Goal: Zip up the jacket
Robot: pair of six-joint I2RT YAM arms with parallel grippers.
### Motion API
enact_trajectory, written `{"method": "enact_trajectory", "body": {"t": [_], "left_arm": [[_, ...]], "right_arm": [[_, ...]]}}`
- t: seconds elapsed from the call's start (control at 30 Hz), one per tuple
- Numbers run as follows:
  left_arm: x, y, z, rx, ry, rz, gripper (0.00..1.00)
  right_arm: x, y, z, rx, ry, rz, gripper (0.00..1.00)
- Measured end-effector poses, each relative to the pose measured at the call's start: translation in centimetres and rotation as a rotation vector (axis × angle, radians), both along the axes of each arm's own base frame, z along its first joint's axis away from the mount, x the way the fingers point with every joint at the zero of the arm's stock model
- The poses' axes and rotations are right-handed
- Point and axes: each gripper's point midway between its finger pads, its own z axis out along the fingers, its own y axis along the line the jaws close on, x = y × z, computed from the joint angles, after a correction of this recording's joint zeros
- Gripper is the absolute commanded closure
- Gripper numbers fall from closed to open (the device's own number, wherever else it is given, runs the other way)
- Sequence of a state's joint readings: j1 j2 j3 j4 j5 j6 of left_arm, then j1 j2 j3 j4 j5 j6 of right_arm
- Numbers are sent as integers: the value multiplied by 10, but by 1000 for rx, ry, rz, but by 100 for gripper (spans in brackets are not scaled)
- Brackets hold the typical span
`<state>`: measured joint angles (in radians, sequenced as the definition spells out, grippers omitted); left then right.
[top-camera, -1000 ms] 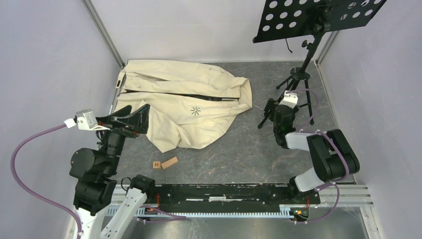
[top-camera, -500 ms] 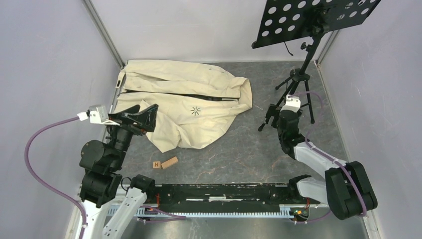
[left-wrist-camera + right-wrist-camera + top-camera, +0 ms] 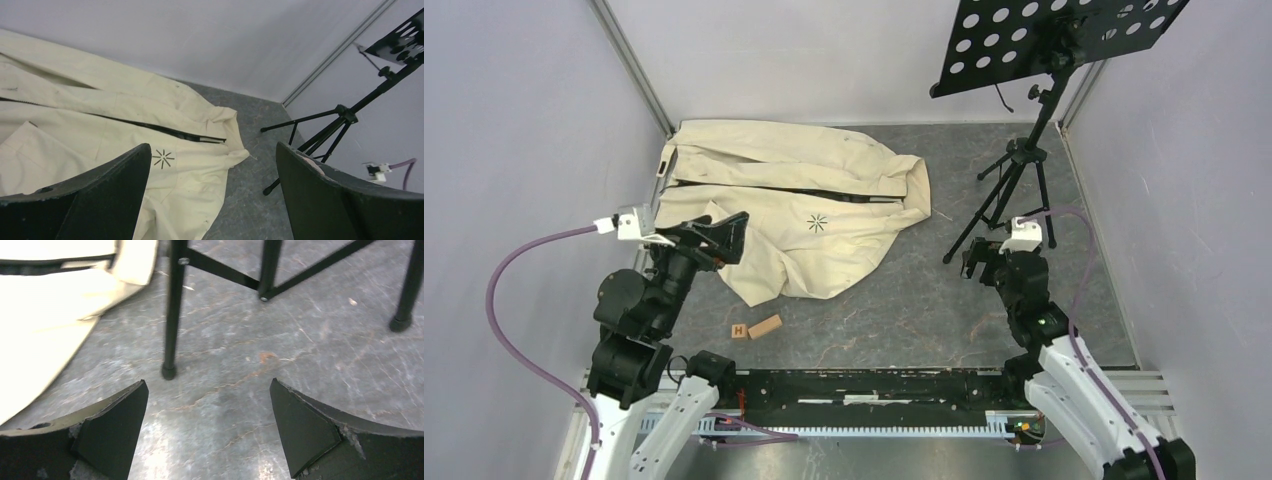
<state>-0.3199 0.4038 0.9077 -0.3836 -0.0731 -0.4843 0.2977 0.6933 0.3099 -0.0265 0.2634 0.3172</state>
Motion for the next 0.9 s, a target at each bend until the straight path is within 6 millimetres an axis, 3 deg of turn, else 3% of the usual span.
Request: {"method": "enact_trajectory", "body": {"t": [0.17, 0.33, 0.43, 0.67, 0.73, 0.9], "left_arm": [[3, -1, -29, 39, 120, -1, 0], [4, -4, -51, 78, 238, -13, 0], [6, -8, -66, 103, 316, -35, 0], [13, -22, -104, 153, 505, -97, 0], [19, -21, -116, 171, 559, -78, 0], [44, -3, -134, 183, 663, 25, 0]], "right_arm": [[-18, 38, 17, 58, -53, 224, 1], [-36, 94, 20, 106, -50, 485, 1], [-38, 123, 21, 144, -58, 584, 8], [-25, 200, 2, 163, 19, 690, 8], [-16, 224, 7, 159, 5, 702, 7], [26, 295, 45, 184, -102, 720, 9]]}}
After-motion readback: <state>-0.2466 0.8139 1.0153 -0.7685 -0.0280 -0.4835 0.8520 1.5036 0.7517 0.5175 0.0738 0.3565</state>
